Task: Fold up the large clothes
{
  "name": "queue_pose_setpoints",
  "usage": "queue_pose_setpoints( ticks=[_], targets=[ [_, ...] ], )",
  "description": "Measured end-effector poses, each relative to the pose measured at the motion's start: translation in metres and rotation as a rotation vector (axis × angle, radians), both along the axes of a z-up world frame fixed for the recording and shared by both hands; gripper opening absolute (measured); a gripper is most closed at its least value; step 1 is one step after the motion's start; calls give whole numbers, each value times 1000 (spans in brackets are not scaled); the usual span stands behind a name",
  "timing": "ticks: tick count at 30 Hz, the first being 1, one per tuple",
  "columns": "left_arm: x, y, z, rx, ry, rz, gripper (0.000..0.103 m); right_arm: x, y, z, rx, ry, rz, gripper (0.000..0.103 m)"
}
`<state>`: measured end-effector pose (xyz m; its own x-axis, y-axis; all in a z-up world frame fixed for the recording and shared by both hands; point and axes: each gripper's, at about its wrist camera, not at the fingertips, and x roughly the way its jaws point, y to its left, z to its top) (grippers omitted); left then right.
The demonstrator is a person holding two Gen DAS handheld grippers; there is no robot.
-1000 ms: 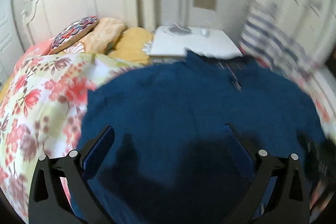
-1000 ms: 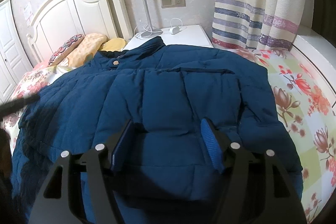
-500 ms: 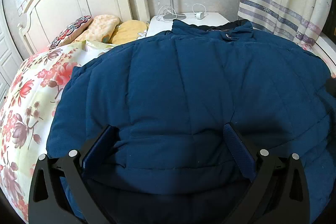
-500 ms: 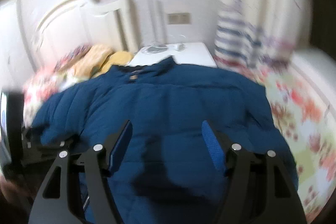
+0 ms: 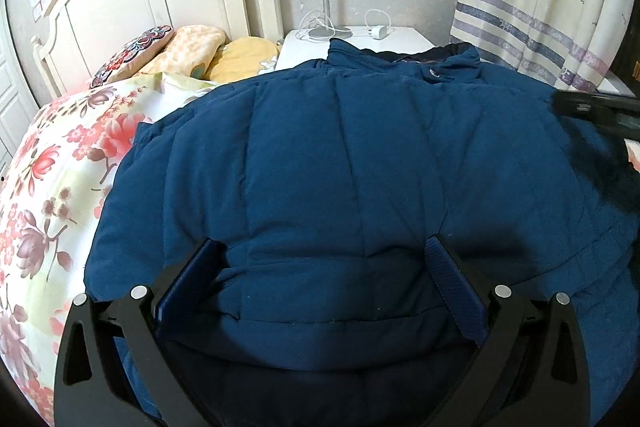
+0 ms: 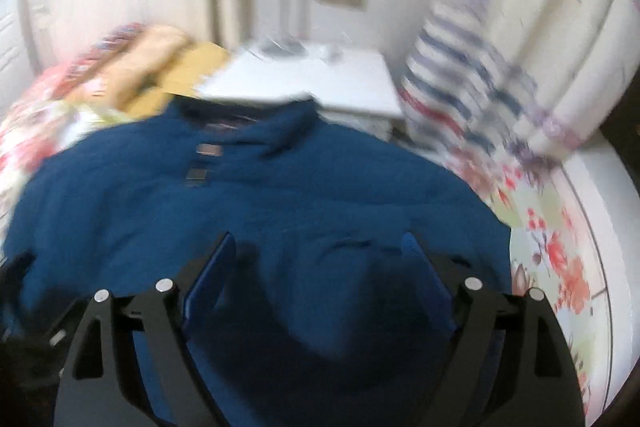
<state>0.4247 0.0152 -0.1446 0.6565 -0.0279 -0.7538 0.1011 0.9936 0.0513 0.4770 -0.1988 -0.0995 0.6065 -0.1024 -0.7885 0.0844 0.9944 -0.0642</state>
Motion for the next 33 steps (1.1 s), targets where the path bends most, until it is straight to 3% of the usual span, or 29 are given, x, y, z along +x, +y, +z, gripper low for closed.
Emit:
queue_pose_setpoints(
  ticks=[2, 6, 9, 11, 15, 17, 20, 21, 25, 27, 29, 31, 33],
  targets=[
    [0, 1, 0, -7, -1, -2, 99, 10, -12, -16, 53, 1, 4, 86],
    [-1, 1, 0, -14, -2, -5, 99, 2, -7, -30, 12, -68, 19, 88],
    [-1, 2, 0, -12, -1, -5, 99, 3, -9, -30, 18, -48, 22, 88],
    [-1, 1, 0, -13, -2, -4, 99, -3, -10, -20, 35, -22, -11, 87],
    [0, 2, 0, -15, -1, -4, 99, -55, 6, 8, 2, -118, 3, 92],
    [0, 2, 0, -15, 0, -4, 99, -76, 16, 4, -19, -104, 40, 96],
    [0, 2, 0, -19, 1, -4, 99, -88, 27, -30, -81, -22, 118, 100],
    [0, 1, 0, -15, 1, -4, 99, -90, 25, -34, -64, -40, 117, 100],
    [-2, 3, 1, -14, 3, -5, 99, -95, 23, -16, -22, 16, 83, 100],
    [-17, 1, 10, 2, 14, -1, 98, -117, 35, 0, -23, -30, 128, 99],
    [-41, 1, 22, -45, -5, -26, 98, -146, 49, 9, -56, -64, 176, 100],
    [-68, -3, 22, -72, 17, -67, 98, -165, 55, 5, -36, -42, 220, 99],
    [-85, -10, 10, -36, 33, -74, 98, -172, 58, -11, -39, 8, 237, 95]
  ],
)
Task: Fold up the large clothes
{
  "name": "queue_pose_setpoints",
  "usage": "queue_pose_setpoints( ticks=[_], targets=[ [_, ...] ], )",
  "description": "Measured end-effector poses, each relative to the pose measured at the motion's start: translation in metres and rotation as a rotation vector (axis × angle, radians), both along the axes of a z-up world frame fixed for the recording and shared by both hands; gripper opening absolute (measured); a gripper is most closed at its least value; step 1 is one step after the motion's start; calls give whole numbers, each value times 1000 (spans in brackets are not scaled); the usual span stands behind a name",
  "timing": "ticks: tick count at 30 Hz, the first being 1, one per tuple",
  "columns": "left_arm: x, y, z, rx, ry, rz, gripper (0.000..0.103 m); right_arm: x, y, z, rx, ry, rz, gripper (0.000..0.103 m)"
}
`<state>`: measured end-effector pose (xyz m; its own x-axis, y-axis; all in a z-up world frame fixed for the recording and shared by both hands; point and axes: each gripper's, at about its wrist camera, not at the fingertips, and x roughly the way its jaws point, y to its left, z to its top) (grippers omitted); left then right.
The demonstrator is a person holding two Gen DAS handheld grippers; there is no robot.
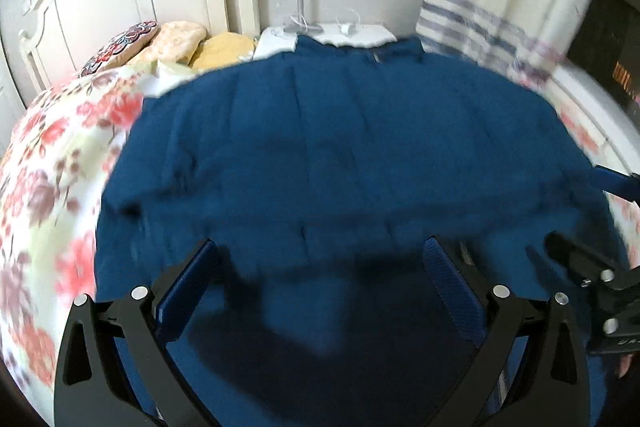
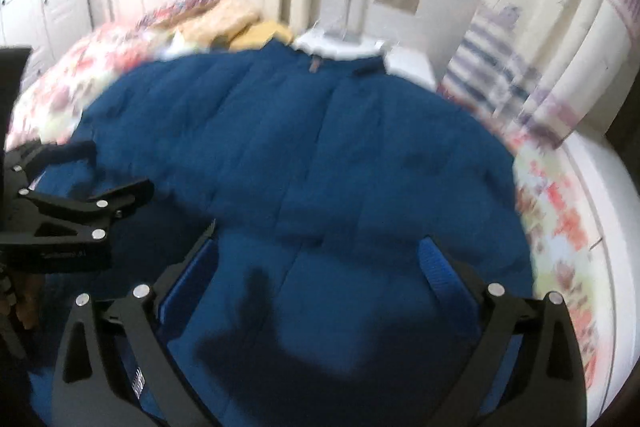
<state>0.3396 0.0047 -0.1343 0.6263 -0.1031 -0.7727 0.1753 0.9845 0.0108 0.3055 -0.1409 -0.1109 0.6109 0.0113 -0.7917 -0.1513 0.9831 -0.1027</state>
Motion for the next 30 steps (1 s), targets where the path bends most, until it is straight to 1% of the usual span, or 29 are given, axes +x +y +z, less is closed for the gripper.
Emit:
queue_pose_setpoints(
  ticks=[1, 2, 3, 5, 7, 9, 10, 12, 13, 14, 15, 17, 18, 19, 21, 22, 23, 25, 26, 27, 28, 29, 30],
  targets=[
    [-3, -4, -9, 31, 21, -4, 98, 1, 0, -15, -6, 50, 0, 90],
    [-3, -6, -16, 47, 41, -7, 99, -1, 0, -28, 14, 76, -4, 88],
    [-3, -5, -20, 35, 44, -2, 99, -2, -4, -31, 34, 47, -10, 90],
    [0, -1, -20, 19, 57, -1, 99, -3, -5, -30, 44, 54, -13, 90],
    [0, 3, -19, 10, 59, 1, 99, -8, -8, -23, 42, 62, -25, 86],
    [-6, 19, -12, 10, 24, 58, 99, -18, -24, -15, 54, 26, -76, 84],
    [-6, 30, -12, -2, 19, 97, 99, -23, -37, -13, 51, 14, -127, 84],
    [-3, 60, -17, -46, 40, 218, 99, -28, -63, -18, 25, 26, -224, 89],
    [0, 70, -18, -83, 51, 244, 98, -29, -78, -24, 62, 42, -251, 92],
    [1, 76, -18, -123, 44, 258, 98, -29, -87, -27, 108, 53, -259, 94],
    [2, 74, -18, -100, 43, 265, 98, -29, -92, -27, 144, 60, -263, 94],
    [5, 61, -22, -5, 56, 264, 98, -29, -86, -26, 93, 61, -261, 94],
    [4, 54, -21, 36, 44, 264, 98, -31, -82, -22, 66, 48, -265, 94],
    [0, 51, -18, 40, 35, 265, 98, -34, -79, -19, 59, 35, -261, 94],
    [-13, 49, -9, -3, 8, 248, 98, -45, -68, -5, 96, -17, -205, 94],
    [-21, 44, -2, -36, -6, 215, 98, -49, -60, 0, 97, -33, -176, 94],
    [-27, 33, 3, -49, -14, 167, 98, -51, -53, 1, 91, -32, -153, 94],
    [-37, 12, 3, -25, 0, 64, 98, -50, -27, -8, 61, 26, -54, 94],
    [-38, 0, -5, 11, 27, 21, 98, -43, -15, -19, 23, 71, -27, 94],
    [-37, -10, -17, 58, 54, 10, 99, -40, -8, -26, -15, 76, -30, 101],
    [-37, -13, -23, 76, 50, 12, 99, -40, -8, -27, -18, 52, -46, 101],
    [-37, -11, -25, 55, 37, 15, 99, -39, -11, -28, 1, 61, -51, 100],
    [-35, -7, -25, 27, 50, 15, 99, -38, -15, -28, 22, 71, -50, 100]
  ],
)
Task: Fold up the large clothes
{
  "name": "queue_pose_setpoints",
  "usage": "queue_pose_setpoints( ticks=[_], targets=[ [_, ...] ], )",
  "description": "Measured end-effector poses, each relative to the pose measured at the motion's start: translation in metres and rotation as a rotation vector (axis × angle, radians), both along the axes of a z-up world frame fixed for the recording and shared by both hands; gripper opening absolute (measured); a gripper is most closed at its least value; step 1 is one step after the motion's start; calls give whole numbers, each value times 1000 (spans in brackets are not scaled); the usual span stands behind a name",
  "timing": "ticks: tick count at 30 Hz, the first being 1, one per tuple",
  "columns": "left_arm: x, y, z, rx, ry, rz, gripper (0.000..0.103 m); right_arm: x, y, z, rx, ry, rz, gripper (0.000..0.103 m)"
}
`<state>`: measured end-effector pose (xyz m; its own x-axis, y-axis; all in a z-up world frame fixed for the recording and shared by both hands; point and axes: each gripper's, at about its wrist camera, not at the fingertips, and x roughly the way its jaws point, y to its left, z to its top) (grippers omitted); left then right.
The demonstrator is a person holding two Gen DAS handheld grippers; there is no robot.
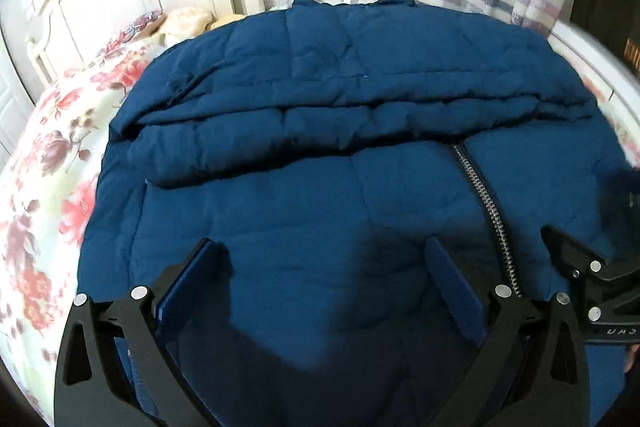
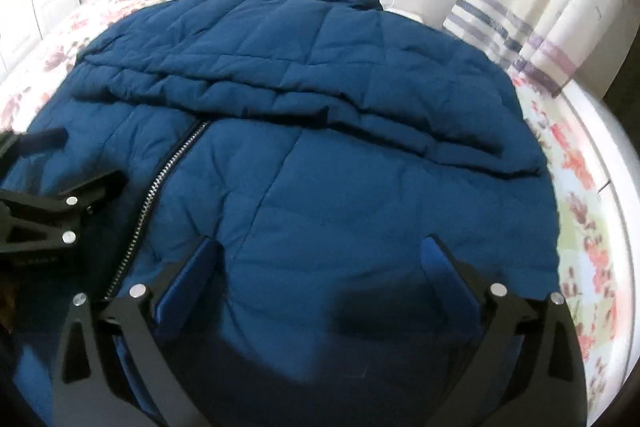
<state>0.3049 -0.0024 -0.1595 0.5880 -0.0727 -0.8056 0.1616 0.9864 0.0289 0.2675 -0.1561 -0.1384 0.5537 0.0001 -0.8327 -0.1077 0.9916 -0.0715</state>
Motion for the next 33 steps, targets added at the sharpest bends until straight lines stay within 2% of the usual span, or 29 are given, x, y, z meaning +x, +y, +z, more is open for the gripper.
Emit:
queue_pose_setpoints(
  ticks=[2, 4, 6, 8, 10, 11, 12, 14, 15, 17, 19, 22, 24, 25, 26, 28, 31, 33],
  targets=[
    [1, 6, 0, -24, 5, 5, 99, -2, -5, 2, 4, -6, -12, 100],
    [-10, 15, 6, -28, -22, 50, 99, -10, -15, 12, -17, -49, -59, 100],
    [-19, 31, 14, -45, -71, 122, 99, -20, -30, 22, -17, -88, -141, 100],
    [-17, 49, 15, -41, -82, 212, 99, -23, -53, 23, 1, -83, -215, 100],
    [-12, 60, 4, -41, -17, 256, 99, -15, -76, 5, 32, 5, -259, 100],
    [-7, 64, -4, -60, 21, 257, 99, -13, -81, 0, 57, 16, -251, 101],
    [-7, 62, -4, -49, 11, 254, 99, -13, -84, 1, 76, 15, -253, 100],
    [-9, 54, -1, -10, 8, 242, 98, -13, -80, 6, 53, 17, -255, 100],
    [-13, 54, 1, -15, 1, 233, 98, -17, -76, 12, 47, 3, -246, 100],
    [-28, 48, 11, -73, -30, 178, 98, -37, -56, 30, 51, -57, -174, 100],
    [-48, 40, 19, -86, -46, 104, 98, -57, -34, 39, 44, -69, -73, 100],
    [-82, 22, 17, -65, -34, -33, 98, -85, 1, 35, 38, -40, 95, 100],
    [-94, 9, 3, 2, -5, -86, 98, -101, 22, 13, -22, 13, 181, 100],
    [-98, 8, -4, 25, -8, -89, 99, -106, 26, 7, -41, 12, 182, 100],
    [-103, 8, -8, 21, -32, -88, 99, -108, 22, 5, -12, -10, 165, 100],
    [-102, 13, -8, -11, -17, -89, 99, -108, 15, 5, 19, 14, 155, 100],
    [-112, 20, 0, 25, -32, -59, 98, -125, 16, 18, -64, -7, 123, 100],
    [-133, 31, 8, 2, -76, -66, 98, -147, 16, 26, -80, -51, 126, 100]
  ],
)
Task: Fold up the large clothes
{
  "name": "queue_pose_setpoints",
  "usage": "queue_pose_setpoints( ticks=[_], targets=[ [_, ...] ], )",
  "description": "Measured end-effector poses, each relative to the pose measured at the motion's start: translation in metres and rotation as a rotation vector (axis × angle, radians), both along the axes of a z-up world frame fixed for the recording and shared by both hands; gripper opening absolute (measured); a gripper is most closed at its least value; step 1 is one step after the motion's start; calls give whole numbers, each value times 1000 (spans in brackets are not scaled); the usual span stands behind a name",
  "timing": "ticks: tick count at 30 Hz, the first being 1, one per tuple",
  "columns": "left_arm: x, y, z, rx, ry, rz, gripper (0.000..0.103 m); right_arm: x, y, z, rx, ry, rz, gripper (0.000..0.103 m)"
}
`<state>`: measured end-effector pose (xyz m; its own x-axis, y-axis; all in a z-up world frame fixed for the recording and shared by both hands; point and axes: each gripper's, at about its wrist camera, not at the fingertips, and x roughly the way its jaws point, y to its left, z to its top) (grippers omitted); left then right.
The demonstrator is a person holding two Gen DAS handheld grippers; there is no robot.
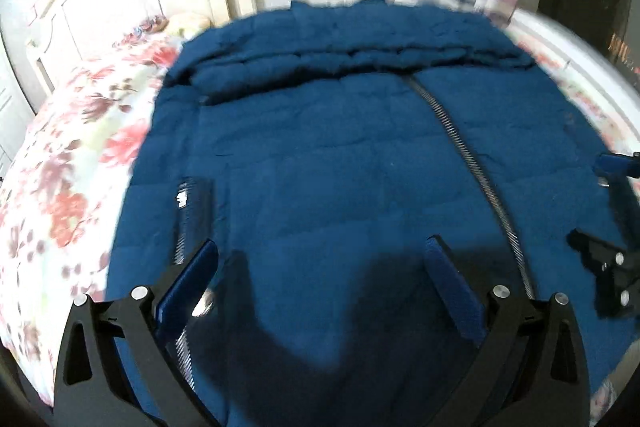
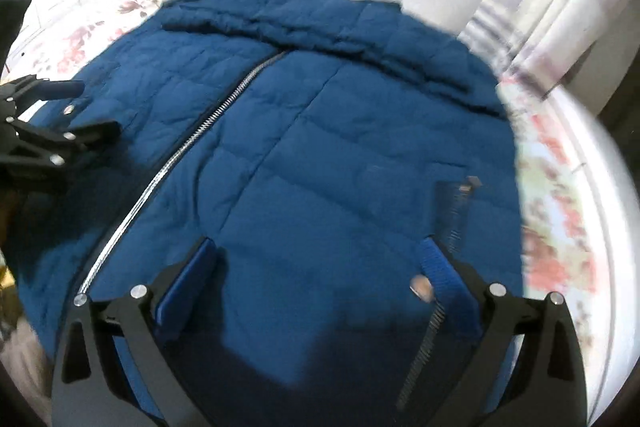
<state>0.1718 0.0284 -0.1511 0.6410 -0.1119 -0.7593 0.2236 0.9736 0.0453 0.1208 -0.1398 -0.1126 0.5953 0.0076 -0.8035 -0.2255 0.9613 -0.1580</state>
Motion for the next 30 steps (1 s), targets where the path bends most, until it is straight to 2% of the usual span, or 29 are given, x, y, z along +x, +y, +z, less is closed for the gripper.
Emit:
queue_pose_setpoints(
  ticks=[2, 4, 5, 7, 9, 10, 13, 15, 17, 19, 21, 22, 25, 28, 30],
  targets=[
    [-17, 9, 1, 30, -18, -8, 98, -22, -5, 0, 25, -12, 26, 100],
    [-24, 19, -14, 84, 2, -4, 99, -30, -13, -17, 29, 25, 9, 100],
    [-28, 29, -18, 26, -4, -8, 99, -37, -24, -23, 99, 5, -17, 100],
    [-28, 40, -17, -29, 13, 15, 99, -42, -32, -23, 134, 10, -49, 100],
    [-31, 39, -10, 3, 4, 29, 99, -48, -32, -15, 106, 10, -69, 100],
    [-38, 38, -2, 22, -27, 39, 98, -54, -28, -8, 75, -16, -70, 100],
    [-62, 32, 13, -27, -80, -48, 98, -72, -15, 9, 83, -82, 6, 100],
    [-71, 19, 9, 6, -84, -95, 98, -78, -4, 1, 112, -61, 68, 100],
    [-68, 8, -10, 95, -44, -100, 99, -73, 4, -19, 65, -15, 76, 100],
    [-65, 14, -15, 42, -46, -78, 99, -74, -2, -21, 105, -28, 73, 100],
    [-63, 18, -11, 52, -37, -84, 99, -76, -6, -16, 92, -10, 72, 100],
    [-65, 23, -6, 59, -59, -67, 99, -79, -7, -13, 87, -10, 69, 100],
    [-75, 59, 9, -23, -101, 20, 99, -93, -40, -1, 138, -53, 3, 100],
    [-82, 110, 9, -187, -88, 101, 99, -112, -93, 4, 273, -77, -112, 100],
    [-84, 137, -1, -246, -55, 135, 99, -124, -126, -2, 375, -50, -179, 93]
  ],
)
